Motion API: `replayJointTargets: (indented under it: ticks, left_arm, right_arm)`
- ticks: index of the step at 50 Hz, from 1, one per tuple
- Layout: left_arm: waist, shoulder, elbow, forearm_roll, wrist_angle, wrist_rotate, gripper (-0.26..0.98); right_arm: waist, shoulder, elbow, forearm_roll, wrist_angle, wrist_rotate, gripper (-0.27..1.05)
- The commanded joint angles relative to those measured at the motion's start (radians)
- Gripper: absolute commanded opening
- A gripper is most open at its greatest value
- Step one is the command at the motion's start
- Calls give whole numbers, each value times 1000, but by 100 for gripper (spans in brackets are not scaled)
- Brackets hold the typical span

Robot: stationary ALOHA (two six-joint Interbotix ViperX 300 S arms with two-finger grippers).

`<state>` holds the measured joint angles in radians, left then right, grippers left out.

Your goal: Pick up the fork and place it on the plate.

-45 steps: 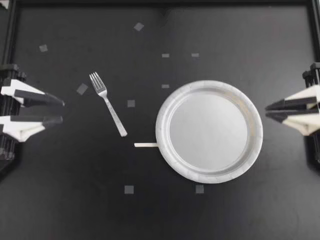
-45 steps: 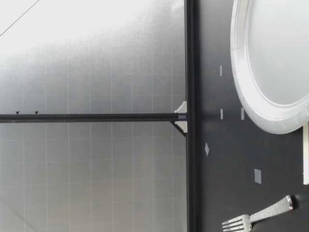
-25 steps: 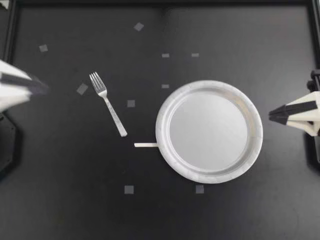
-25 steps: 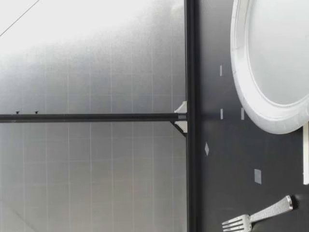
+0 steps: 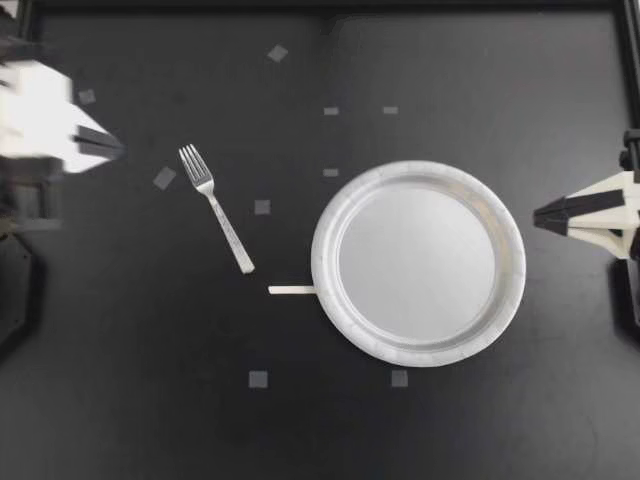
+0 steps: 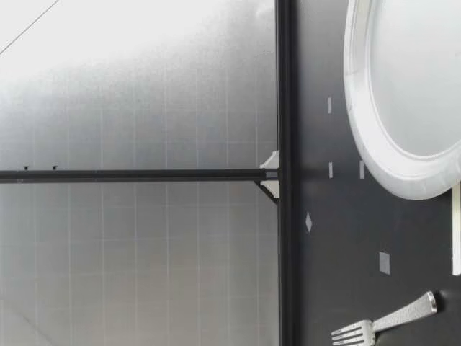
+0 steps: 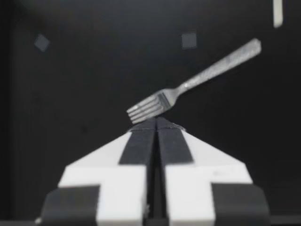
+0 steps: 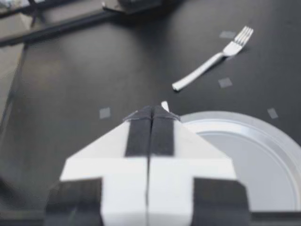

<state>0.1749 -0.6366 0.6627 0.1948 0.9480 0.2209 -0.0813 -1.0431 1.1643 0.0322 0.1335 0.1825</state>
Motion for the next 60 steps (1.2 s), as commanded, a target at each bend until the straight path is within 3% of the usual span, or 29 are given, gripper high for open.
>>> replayJointTargets:
  ticks: [1,5,12,15,23,32,46,60]
  left_arm:
    - [3,115,-12,49,-23,109,6]
    - [3,169,9,72,-48,198,20]
    - [3,224,61,80,-181,298,68]
    - [3,232,101,80,-287,313,80]
    - [3,247,198,84,-529,318,69]
    - [3,322,252,72,-580,313,67]
    - [3,485,181,63,-537,331,67]
    - [37,540,152,61,-532,330,67]
  right_arm:
    - [-8,6,-9,-2,-17,3,-10]
    - [-8,0,0,0,-15,9,-10]
    - [-8,0,12,3,-28,21,-10]
    - [-8,0,14,5,-38,23,-10]
    - [-8,5,25,3,-60,23,-10]
    - [-8,17,41,9,-91,25,-10]
    - [-8,25,49,17,-110,37,-10]
    - [-8,20,74,17,-112,83,-10]
